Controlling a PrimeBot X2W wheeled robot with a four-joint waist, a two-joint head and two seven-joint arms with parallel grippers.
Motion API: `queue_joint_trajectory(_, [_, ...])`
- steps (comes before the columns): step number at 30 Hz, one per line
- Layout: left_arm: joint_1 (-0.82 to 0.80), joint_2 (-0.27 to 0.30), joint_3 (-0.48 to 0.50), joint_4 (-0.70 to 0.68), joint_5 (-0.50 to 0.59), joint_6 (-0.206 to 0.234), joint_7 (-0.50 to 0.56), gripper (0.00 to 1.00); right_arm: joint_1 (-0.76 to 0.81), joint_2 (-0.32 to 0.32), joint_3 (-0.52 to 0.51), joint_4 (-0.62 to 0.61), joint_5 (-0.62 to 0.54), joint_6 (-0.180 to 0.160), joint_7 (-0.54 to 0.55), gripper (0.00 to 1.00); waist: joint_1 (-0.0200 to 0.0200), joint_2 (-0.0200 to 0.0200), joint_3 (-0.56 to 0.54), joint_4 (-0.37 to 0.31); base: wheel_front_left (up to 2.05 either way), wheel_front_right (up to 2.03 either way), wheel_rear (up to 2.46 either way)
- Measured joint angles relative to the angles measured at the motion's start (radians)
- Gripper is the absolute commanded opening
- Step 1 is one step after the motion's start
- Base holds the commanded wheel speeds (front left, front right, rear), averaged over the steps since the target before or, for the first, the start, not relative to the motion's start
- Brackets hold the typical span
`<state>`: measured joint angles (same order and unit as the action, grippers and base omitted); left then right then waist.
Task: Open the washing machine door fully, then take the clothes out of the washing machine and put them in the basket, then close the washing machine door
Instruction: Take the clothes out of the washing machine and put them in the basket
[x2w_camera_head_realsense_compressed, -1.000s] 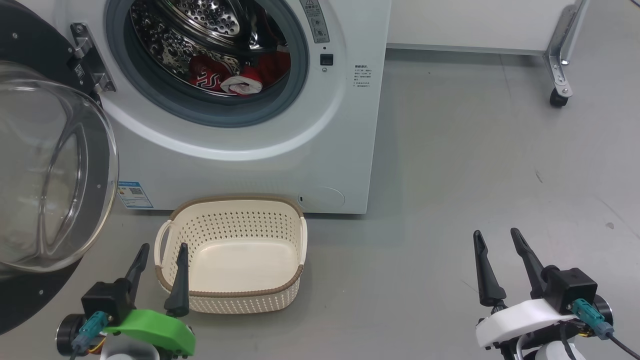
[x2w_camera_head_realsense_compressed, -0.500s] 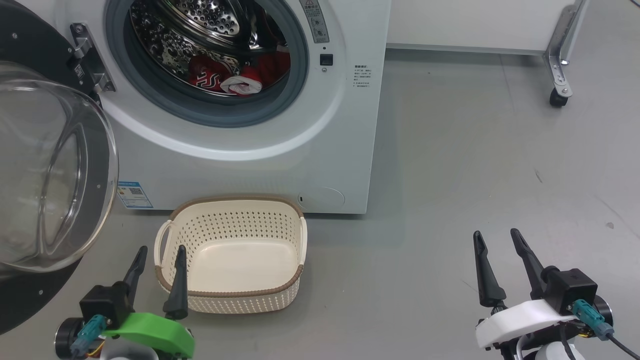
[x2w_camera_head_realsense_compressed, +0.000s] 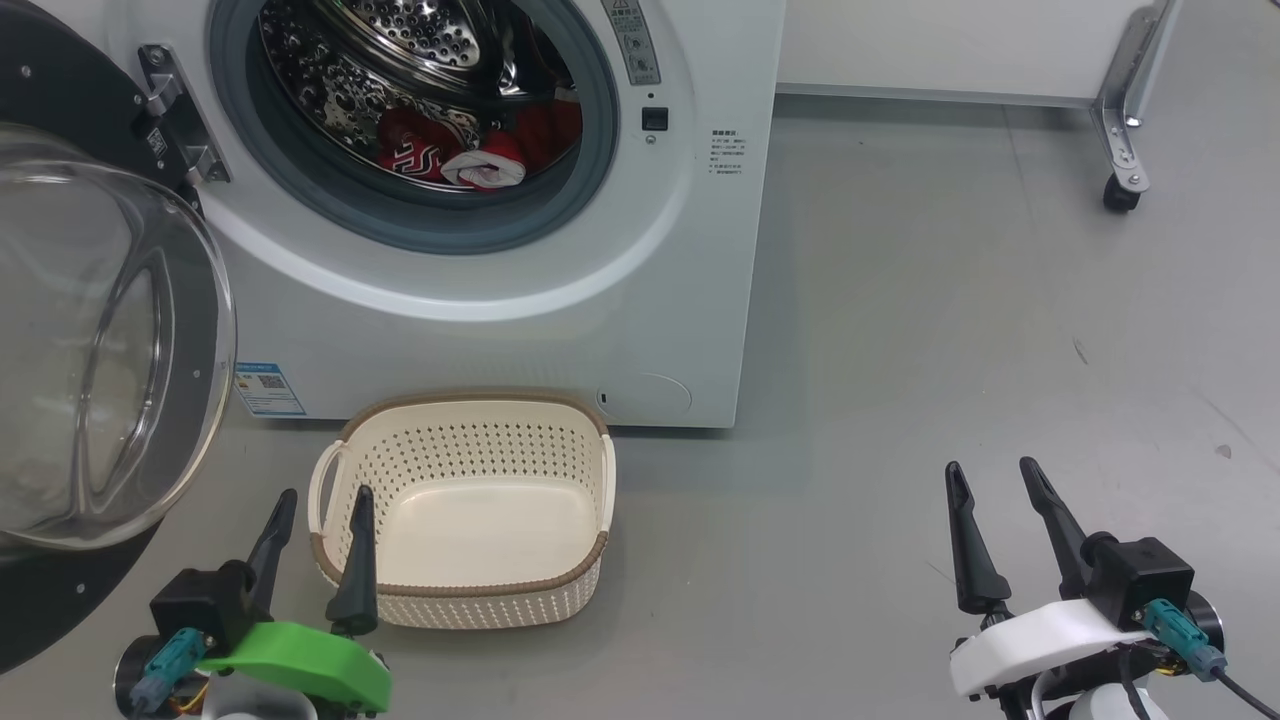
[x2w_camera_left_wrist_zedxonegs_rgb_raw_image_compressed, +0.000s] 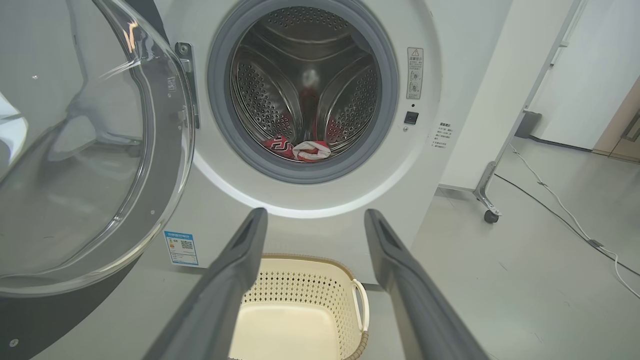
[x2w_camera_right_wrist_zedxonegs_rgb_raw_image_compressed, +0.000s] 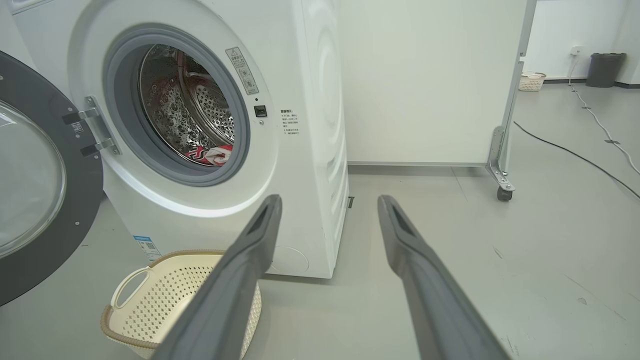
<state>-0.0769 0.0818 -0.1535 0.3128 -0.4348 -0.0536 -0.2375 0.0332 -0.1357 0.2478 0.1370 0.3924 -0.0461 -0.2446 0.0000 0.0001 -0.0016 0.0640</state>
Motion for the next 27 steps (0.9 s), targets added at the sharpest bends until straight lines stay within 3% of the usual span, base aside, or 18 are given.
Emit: queue_joint_trajectory(27, [0.002, 0.026, -0.012, -0.029, 0.042, 0.005, 0.008, 1.00, 0.003, 0.001, -0.003, -0.001, -0.007, 0.000, 0.000, 1.00, 0.0000, -0.0001, 0.006, 0.005, 0.95, -1.01, 0.06])
